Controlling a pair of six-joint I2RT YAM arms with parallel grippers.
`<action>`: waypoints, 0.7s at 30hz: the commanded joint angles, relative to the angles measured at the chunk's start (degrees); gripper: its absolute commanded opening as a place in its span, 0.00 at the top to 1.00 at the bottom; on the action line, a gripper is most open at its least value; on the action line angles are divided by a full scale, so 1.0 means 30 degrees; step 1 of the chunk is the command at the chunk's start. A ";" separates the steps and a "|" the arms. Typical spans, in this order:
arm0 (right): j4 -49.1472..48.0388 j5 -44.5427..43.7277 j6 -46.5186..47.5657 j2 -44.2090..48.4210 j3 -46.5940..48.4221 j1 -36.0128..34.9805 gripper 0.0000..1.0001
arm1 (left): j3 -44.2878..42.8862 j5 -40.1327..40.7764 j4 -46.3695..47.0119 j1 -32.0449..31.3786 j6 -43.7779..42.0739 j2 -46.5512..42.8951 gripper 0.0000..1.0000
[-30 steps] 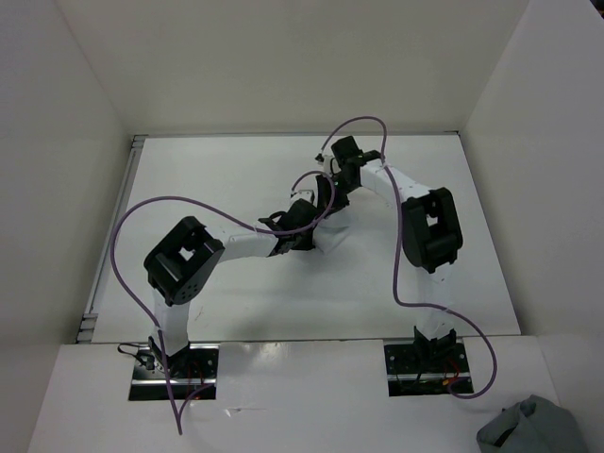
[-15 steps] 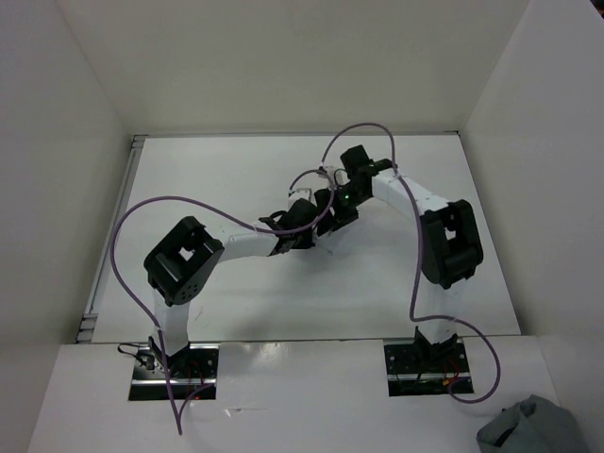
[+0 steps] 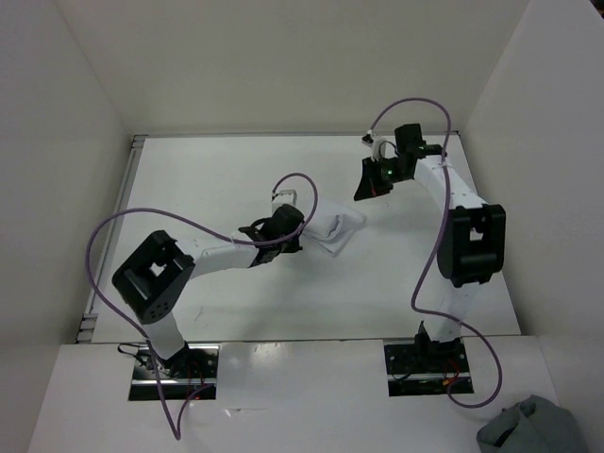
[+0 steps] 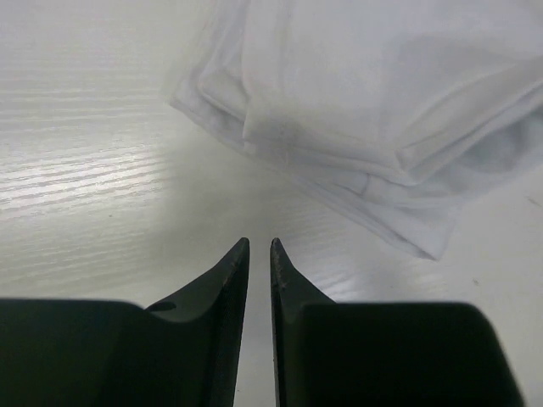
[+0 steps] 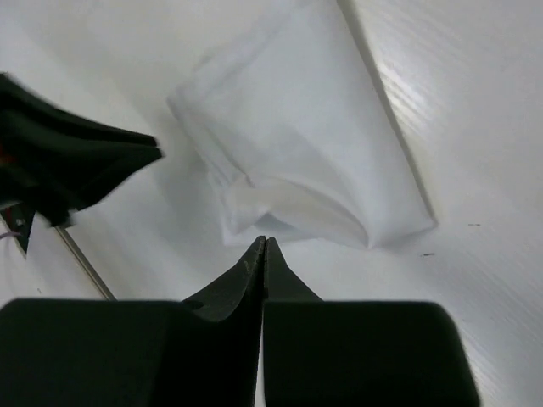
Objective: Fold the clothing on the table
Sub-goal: Fold the skirt
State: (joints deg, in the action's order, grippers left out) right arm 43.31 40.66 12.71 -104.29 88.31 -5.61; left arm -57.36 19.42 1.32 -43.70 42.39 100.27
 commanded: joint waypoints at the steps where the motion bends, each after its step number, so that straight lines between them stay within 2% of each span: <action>1: -0.1041 -0.0313 -0.0367 -0.1972 0.0504 -0.0211 1.00 | 0.1186 0.0470 0.2307 -0.0081 0.0371 -0.2217 0.77; 4: -0.1953 -0.0663 -0.0867 -0.2618 0.0709 -0.0619 1.00 | 0.1397 0.0001 0.2956 -0.0081 -0.0271 -0.4324 0.77; 9: -0.2366 -0.0869 -0.1654 -0.3645 0.1353 -0.1090 1.00 | -0.0296 -0.1428 0.3542 0.0473 -0.1414 -0.4771 0.77; 12: -0.2776 -0.0695 -0.1893 -0.4172 0.1705 -0.1266 1.00 | -0.1324 -0.2282 0.4009 0.0681 -0.1416 -0.3720 0.77; 17: -0.2952 -0.0694 -0.2448 -0.5168 0.2875 -0.1674 1.00 | -0.4163 -0.3776 0.3661 0.0857 -0.1417 0.0175 0.77; 21: -0.2310 -0.0694 -0.2275 -0.5928 0.3375 -0.1852 1.00 | -0.4346 -0.4247 0.4446 0.0857 -0.0744 0.2198 0.77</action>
State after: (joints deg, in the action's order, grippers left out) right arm 37.04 38.22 6.02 -120.53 95.46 -10.09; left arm -69.69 9.61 12.16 -41.32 39.31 104.01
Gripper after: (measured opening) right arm 0.001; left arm 0.226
